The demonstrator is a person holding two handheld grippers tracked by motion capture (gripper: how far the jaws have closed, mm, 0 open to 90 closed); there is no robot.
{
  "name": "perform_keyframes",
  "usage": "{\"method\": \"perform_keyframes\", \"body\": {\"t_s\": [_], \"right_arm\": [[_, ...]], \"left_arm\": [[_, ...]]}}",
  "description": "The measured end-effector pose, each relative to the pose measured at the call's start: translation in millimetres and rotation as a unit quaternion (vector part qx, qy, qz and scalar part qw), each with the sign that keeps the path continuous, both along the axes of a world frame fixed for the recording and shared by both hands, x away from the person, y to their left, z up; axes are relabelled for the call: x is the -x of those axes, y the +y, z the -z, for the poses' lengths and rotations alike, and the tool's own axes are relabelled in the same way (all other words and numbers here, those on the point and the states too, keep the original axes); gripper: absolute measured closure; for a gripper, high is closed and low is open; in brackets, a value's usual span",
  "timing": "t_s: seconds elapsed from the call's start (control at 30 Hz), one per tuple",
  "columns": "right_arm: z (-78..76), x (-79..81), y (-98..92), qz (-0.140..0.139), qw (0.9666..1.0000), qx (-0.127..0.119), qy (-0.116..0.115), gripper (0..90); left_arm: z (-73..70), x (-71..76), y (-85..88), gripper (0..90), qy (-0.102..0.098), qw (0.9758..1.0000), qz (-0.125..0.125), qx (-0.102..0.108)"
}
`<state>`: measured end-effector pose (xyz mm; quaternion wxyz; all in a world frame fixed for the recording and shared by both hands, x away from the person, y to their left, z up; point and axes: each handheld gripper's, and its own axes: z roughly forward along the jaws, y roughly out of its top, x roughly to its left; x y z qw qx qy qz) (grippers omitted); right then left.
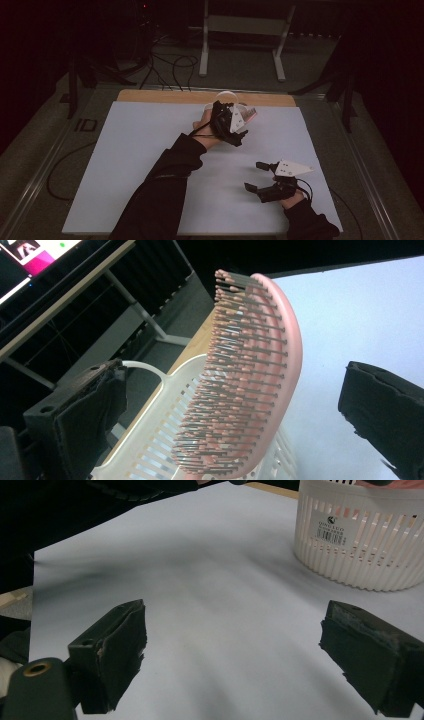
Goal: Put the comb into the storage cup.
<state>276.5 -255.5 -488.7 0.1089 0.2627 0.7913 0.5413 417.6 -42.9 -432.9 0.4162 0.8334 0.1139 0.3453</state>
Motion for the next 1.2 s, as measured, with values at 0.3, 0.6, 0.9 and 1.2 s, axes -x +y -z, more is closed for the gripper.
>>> {"method": "perform_keyframes", "body": {"t_s": [0.3,0.6,0.9,1.2], "right_arm": [[-0.4,-0.2,-1.0,0.002,1.0,-0.001,-0.002,10.8],[-0.2,-0.5,-1.3,0.005,1.0,0.002,-0.003,10.8],[-0.2,-0.3,-3.8,0.013,0.9999,0.007,-0.009,10.8],[0.6,-0.7,-3.4,0.016,0.9996,0.018,-0.017,10.8]], "left_arm": [[-5.8,2.9,1.9,0.0,0.016,0.9998,0.008,-0.008],[-15.9,5.4,6.8,0.1,0.048,0.9984,0.026,-0.013],[-24.4,10.3,19.3,0.1,0.1,0.9938,0.05,-0.005],[-31.5,17.8,33.9,0.0,0.128,0.9901,0.059,-0.001]]}}
